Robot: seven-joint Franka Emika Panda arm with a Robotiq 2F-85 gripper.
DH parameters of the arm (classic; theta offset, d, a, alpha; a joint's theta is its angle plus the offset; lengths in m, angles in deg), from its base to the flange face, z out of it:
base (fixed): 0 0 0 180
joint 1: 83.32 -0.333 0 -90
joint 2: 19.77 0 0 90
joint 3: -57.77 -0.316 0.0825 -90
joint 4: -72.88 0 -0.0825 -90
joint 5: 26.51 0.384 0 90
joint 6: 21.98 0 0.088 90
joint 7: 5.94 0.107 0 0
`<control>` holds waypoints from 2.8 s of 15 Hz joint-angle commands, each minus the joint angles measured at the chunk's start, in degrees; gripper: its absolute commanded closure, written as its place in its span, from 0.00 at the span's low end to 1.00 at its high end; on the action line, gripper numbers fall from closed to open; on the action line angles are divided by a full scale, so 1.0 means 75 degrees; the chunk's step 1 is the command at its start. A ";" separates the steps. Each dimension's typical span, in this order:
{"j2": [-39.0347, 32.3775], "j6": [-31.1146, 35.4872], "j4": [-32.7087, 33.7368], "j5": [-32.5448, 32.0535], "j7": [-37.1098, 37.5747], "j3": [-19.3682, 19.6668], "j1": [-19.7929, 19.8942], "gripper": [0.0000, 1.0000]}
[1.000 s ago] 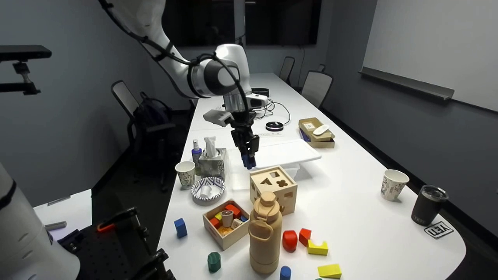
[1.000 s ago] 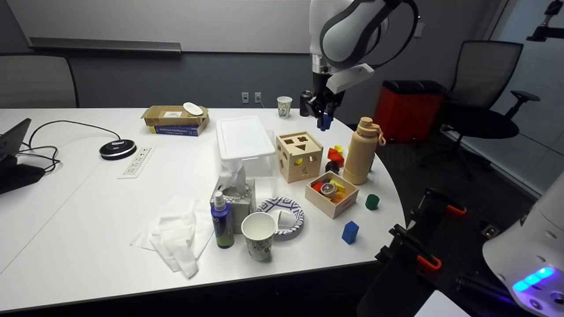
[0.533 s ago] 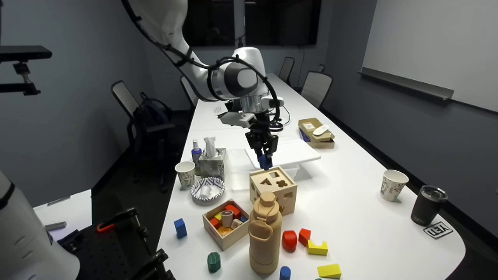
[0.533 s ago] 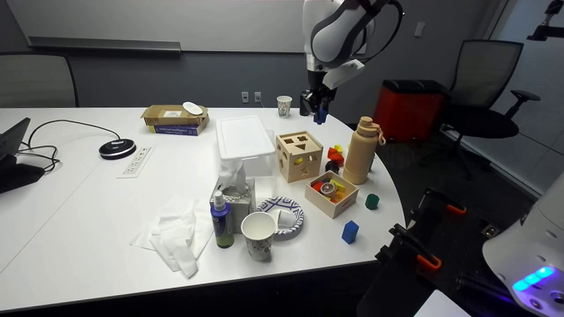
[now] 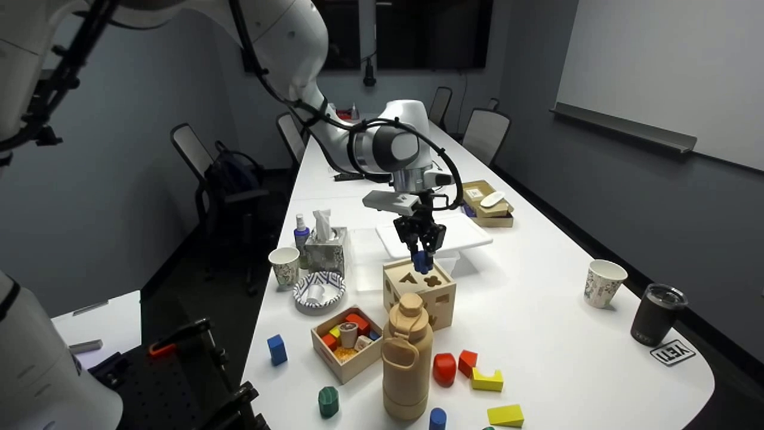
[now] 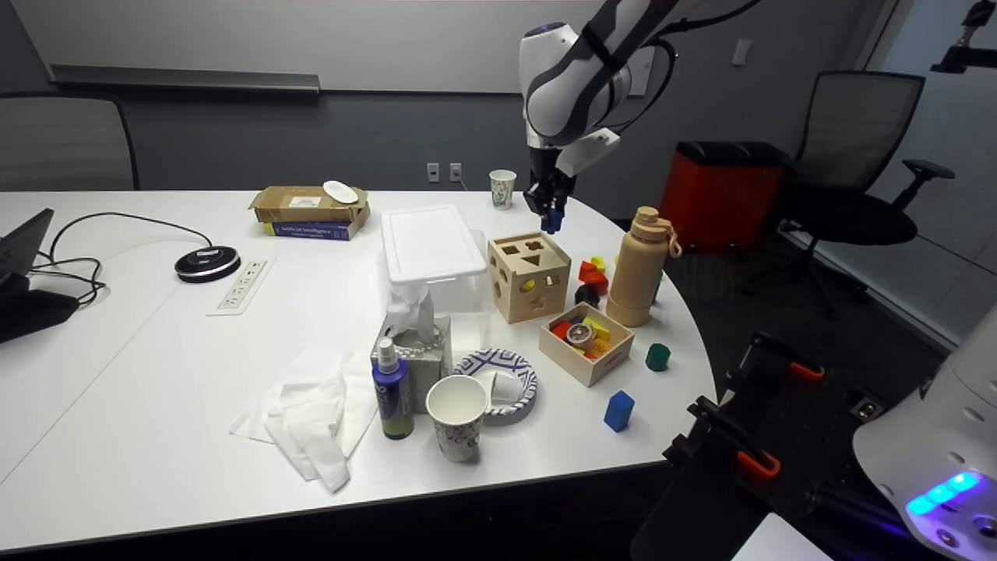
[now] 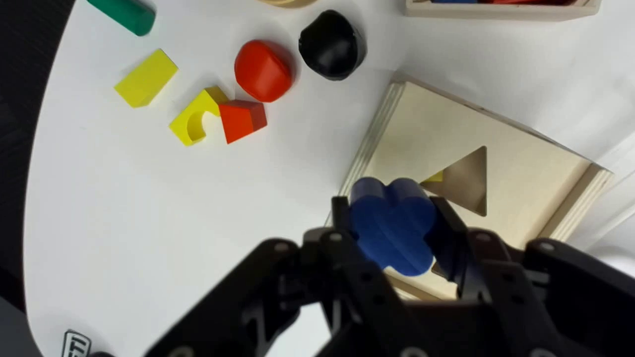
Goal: Close the lid on the box, then pick up the yellow and blue objects and put them in the box
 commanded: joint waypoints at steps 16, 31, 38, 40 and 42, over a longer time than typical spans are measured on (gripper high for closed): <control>-0.2010 -0.1309 0.2534 0.0579 -0.0814 -0.0501 0.0457 0.83; -0.1940 -0.1004 0.2288 0.1354 -0.0259 -0.0436 0.0713 0.83; -0.1899 -0.0883 0.2214 0.1555 0.0225 -0.0360 0.0657 0.83; -0.1920 -0.0849 0.2193 0.1519 0.0390 -0.0327 0.0594 0.83; -0.1939 -0.0856 0.2180 0.1495 0.0527 -0.0302 0.0550 0.83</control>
